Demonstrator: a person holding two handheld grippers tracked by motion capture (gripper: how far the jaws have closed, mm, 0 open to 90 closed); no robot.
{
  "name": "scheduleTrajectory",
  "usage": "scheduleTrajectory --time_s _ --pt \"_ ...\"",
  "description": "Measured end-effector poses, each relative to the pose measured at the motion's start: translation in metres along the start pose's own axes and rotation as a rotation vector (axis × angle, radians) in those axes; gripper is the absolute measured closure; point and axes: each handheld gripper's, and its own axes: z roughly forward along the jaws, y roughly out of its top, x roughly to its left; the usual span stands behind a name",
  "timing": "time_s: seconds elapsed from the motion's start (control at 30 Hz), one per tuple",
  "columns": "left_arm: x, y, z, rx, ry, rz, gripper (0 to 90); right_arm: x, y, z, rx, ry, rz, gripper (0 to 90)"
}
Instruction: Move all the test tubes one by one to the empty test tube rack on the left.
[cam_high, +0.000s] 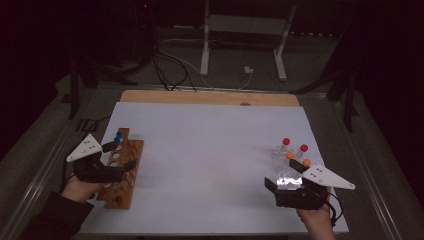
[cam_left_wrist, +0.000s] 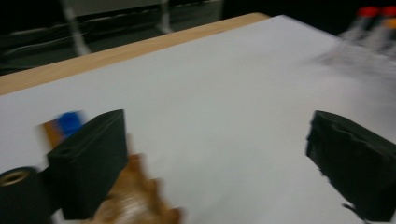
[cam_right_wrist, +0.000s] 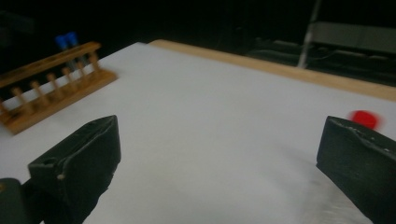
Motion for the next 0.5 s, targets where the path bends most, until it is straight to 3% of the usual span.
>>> scheduleTrajectory --time_s 0.2,0.37,0.5 --pt "-0.026 0.000 0.005 -0.026 -0.111 0.021 3.2 -0.025 -0.002 -0.015 0.000 -0.103 0.027 0.0" --pt "-0.042 -0.005 0.012 -0.018 -0.160 0.056 3.2 -0.045 -0.009 -0.021 0.026 -0.187 0.030 0.0" --pt "-0.049 -0.008 0.018 -0.006 -0.191 0.067 3.2 -0.057 -0.017 -0.020 0.055 -0.220 0.047 3.4"
